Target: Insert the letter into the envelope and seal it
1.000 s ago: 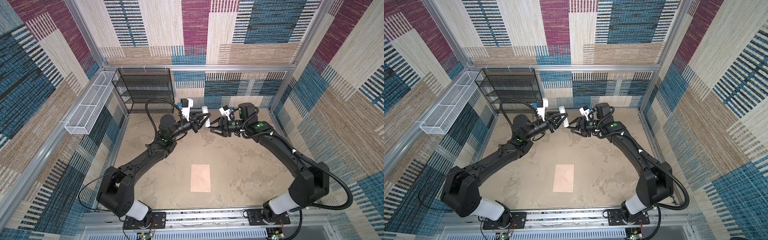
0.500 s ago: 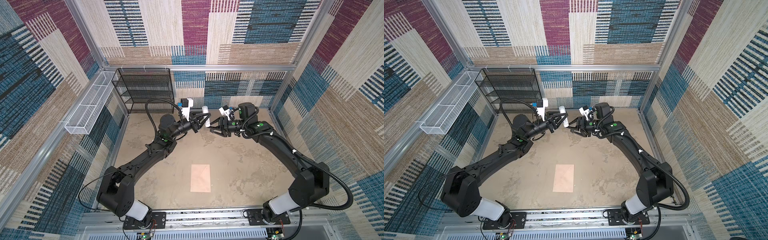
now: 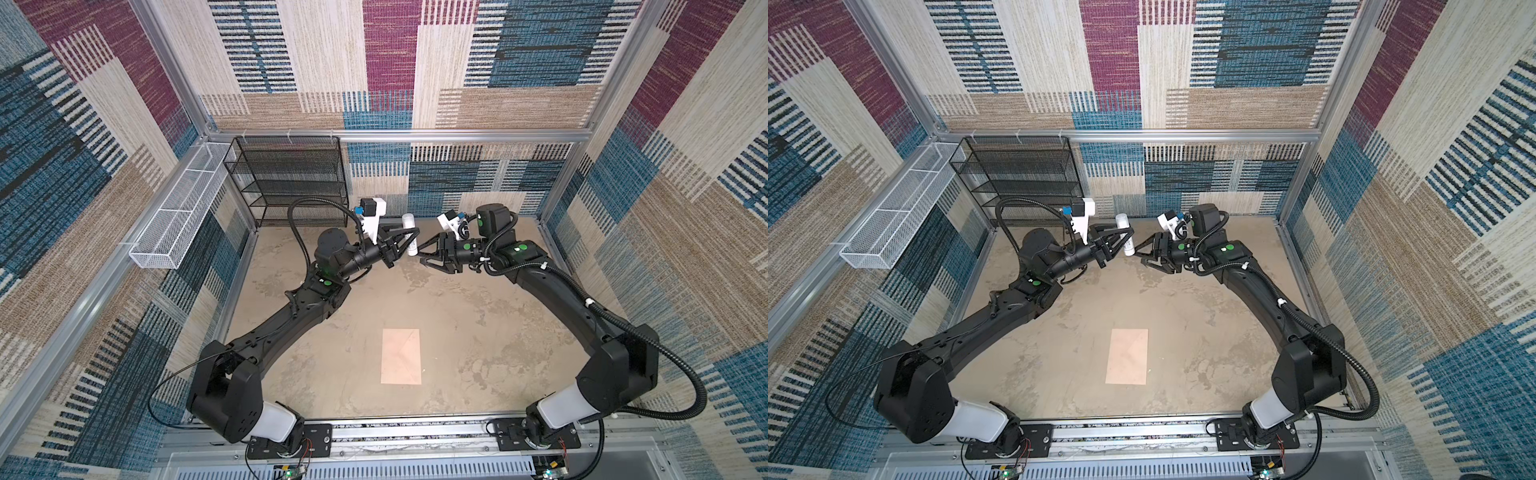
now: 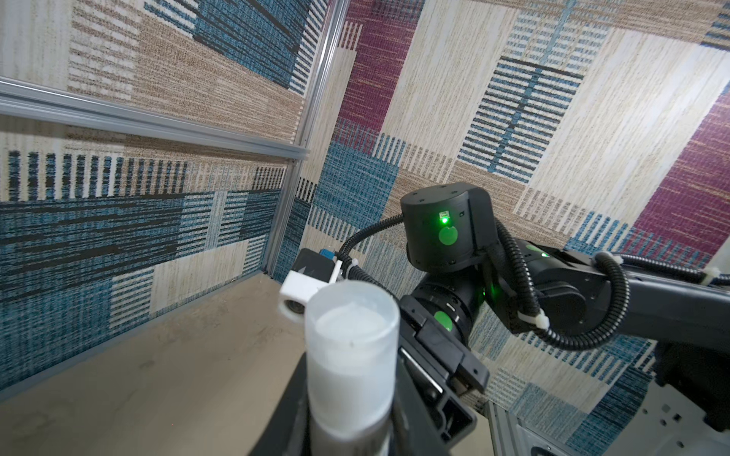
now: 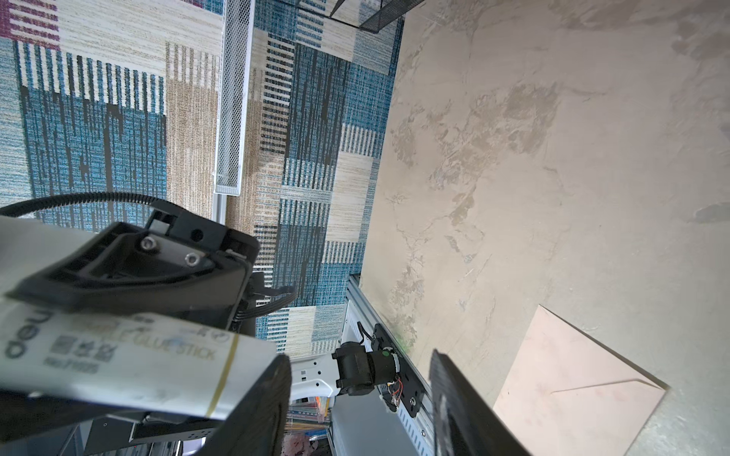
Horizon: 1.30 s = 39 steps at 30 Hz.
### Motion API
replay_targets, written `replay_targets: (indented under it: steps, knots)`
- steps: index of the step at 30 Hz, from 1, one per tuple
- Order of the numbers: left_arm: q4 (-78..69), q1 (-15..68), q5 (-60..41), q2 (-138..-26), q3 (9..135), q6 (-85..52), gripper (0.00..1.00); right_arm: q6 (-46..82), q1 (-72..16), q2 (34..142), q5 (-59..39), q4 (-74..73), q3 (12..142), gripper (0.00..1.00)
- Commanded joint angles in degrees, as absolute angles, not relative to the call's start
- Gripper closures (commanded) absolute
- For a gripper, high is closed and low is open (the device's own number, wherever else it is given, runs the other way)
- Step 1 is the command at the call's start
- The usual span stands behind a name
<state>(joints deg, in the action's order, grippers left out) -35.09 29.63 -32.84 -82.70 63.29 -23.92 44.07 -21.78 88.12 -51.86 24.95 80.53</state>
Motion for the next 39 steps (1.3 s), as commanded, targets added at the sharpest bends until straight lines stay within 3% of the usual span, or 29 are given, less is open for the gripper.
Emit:
replay_targets:
  steps: [1, 12, 22, 30, 39]
  knots:
    - [-25.17, 29.12, -29.03, -79.99, 62.37, -17.26, 1.0, 41.13, -21.88, 88.07, -52.21, 25.16, 80.71, 0.38]
    - [-7.85, 28.17, -24.43, -65.31, 51.5, -11.54, 1.0, 32.98, -21.88, 87.08, -45.36, 27.97, 78.14, 0.37]
    - [6.08, 28.58, -13.58, -53.21, 38.41, -18.77, 1.0, 28.45, -21.88, 86.38, -41.55, 29.18, 74.98, 0.36]
    - [9.06, 32.59, -2.99, -52.7, 31.14, -27.63, 1.0, 26.94, -21.88, 86.2, -42.25, 27.82, 71.09, 0.36]
    - [10.32, 35.19, -0.1, -57.85, 27.12, -31.23, 1.0, 26.08, -21.88, 86.57, -42.89, 27.08, 69.62, 0.36]
